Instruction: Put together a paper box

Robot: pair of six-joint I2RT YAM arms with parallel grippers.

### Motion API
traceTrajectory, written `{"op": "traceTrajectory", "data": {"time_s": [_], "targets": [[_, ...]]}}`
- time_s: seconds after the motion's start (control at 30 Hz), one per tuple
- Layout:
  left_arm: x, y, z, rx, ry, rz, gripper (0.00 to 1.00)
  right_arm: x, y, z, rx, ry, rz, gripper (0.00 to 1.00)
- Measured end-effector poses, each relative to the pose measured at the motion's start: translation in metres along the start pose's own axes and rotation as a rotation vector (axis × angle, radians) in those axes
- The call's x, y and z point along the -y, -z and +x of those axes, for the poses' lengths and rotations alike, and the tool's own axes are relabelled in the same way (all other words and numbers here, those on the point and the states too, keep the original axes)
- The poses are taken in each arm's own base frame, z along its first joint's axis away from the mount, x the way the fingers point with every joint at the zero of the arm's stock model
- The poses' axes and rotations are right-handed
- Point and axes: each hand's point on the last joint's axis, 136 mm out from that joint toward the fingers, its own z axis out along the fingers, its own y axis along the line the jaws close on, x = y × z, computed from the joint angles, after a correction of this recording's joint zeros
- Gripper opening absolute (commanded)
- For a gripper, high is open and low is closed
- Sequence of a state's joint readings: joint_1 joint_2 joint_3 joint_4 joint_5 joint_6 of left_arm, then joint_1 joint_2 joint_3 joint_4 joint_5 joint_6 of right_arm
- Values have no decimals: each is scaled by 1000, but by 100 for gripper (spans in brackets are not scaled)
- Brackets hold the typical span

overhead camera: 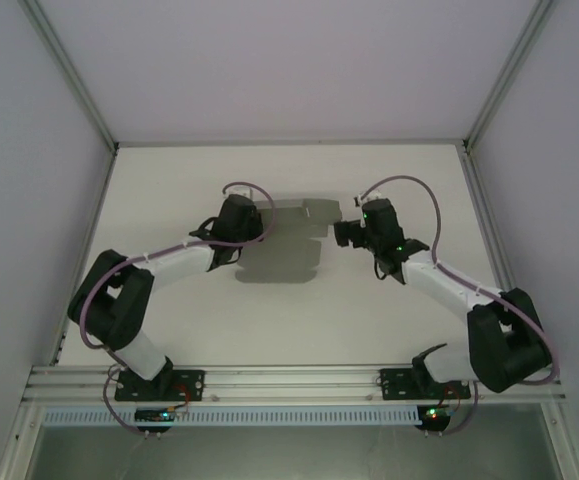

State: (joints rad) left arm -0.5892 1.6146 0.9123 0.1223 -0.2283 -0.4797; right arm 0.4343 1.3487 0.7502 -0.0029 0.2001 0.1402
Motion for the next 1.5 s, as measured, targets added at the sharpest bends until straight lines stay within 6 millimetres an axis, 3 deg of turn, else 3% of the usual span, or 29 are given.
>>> {"op": "traceTrajectory", "data": {"time_s": [0.1, 0.3, 0.43, 0.67, 0.83, 1.07, 1.27, 1.5], "targets": [[-1, 2, 1, -6, -1, -3, 0, -2, -9, 21, -75, -4, -19, 99], [0, 3, 2, -15, -2, 1, 0, -12, -32, 34, -119, -20, -51, 99], [-2, 3, 4, -24, -4, -6, 0, -19, -40, 23, -100, -31, -75, 99], [-4, 3, 4, -28, -2, -9, 0, -34, -39, -2, -39, -34, -135, 99], [-2, 3, 3, -29, 2, -2, 0, -55, -40, -14, -14, -20, -206, 99], [-7, 3, 0, -37, 31, -25, 0, -91, -56, -19, -4, 22, -244, 99], [-13, 2, 3, -49, 58, -49, 0, -91, -70, -21, 38, 28, -81, 99], [-13, 2, 3, -51, 62, -50, 0, -87, -59, -25, 77, 44, 8, 99]]}}
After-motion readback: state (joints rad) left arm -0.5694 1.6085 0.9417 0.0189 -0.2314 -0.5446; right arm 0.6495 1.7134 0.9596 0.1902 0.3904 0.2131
